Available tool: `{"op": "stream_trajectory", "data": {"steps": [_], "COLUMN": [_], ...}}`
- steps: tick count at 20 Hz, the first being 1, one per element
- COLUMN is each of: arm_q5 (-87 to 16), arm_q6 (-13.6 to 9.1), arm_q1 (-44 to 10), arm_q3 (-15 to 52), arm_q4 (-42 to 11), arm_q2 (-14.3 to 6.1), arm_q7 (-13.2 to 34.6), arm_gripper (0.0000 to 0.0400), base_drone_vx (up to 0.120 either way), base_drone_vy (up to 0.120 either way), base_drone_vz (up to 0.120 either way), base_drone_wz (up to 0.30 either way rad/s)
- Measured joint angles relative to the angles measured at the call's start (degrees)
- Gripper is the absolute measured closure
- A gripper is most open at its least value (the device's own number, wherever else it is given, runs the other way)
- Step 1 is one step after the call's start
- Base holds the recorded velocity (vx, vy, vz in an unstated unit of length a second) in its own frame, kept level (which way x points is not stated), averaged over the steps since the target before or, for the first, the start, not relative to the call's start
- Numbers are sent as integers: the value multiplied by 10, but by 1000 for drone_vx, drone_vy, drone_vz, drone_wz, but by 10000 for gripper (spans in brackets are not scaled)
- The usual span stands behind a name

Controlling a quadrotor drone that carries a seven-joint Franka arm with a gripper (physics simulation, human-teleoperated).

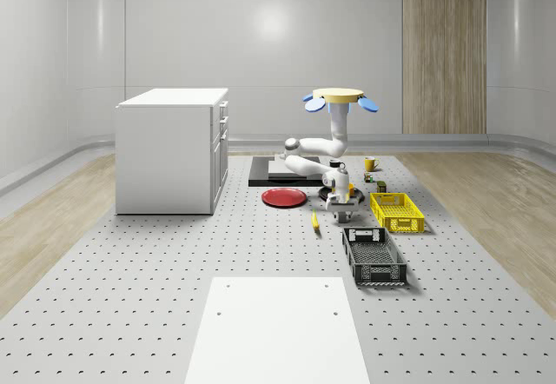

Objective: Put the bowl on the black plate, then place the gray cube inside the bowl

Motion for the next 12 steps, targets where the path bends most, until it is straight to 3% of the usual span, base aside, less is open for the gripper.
{"op": "stream_trajectory", "data": {"steps": [3, 7, 12], "arm_q5": [-4, -7, -9], "arm_q6": [2, 2, 1], "arm_q1": [-1, -1, -1], "arm_q3": [-5, -7, -9], "arm_q4": [2, 3, 4], "arm_q2": [1, 2, 4], "arm_q7": [0, -1, -1], "arm_gripper": [0, 95, 134], "base_drone_vx": [0, 0, 0], "base_drone_vy": [0, 0, 0], "base_drone_vz": [0, 0, 0], "base_drone_wz": [0, 0, 0]}}
